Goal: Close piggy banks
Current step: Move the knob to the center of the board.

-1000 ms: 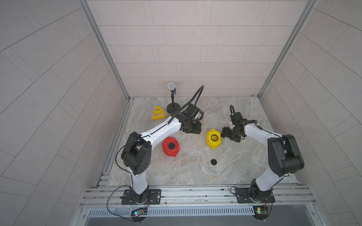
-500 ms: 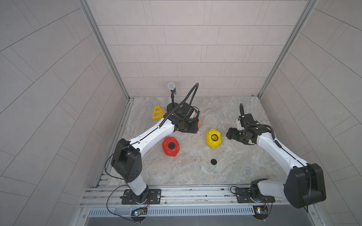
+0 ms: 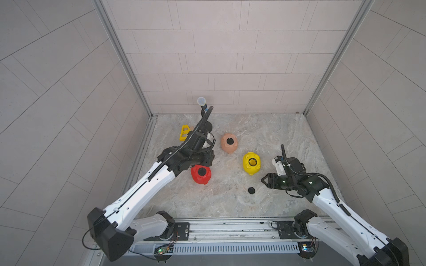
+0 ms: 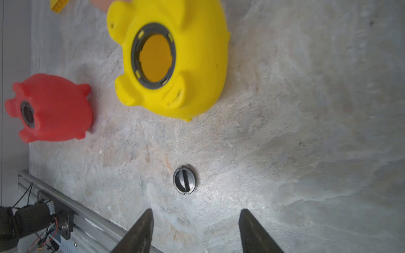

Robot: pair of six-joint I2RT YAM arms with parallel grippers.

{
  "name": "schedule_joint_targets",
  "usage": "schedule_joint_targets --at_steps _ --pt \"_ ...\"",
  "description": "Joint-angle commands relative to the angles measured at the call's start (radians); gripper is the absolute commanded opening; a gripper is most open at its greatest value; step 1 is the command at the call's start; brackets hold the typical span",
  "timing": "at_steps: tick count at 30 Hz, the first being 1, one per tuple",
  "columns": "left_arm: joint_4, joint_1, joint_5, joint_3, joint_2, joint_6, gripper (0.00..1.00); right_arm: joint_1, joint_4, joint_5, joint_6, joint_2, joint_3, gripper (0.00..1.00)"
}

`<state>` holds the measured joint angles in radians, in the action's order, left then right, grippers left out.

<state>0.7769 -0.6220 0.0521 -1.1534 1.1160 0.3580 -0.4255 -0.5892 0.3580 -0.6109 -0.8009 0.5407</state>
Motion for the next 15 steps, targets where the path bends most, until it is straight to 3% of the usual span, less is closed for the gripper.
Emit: schedule_joint_targets --at_steps 1,7,15 --pt "0.022 0.004 -0.11 0.07 -0.119 -0.058 0.54 -0.083 0.127 -0.027 -0.077 0.011 -0.058 0.58" --pt "0.041 0.004 -0.193 0.178 -0.28 -0.095 0.54 -0.203 0.244 -0.058 -0.103 -0.097 -0.09 0.5" --pt "0.037 0.003 -0.227 0.218 -0.361 -0.101 0.54 -0.252 0.295 -0.082 -0.089 -0.213 -0.078 0.41"
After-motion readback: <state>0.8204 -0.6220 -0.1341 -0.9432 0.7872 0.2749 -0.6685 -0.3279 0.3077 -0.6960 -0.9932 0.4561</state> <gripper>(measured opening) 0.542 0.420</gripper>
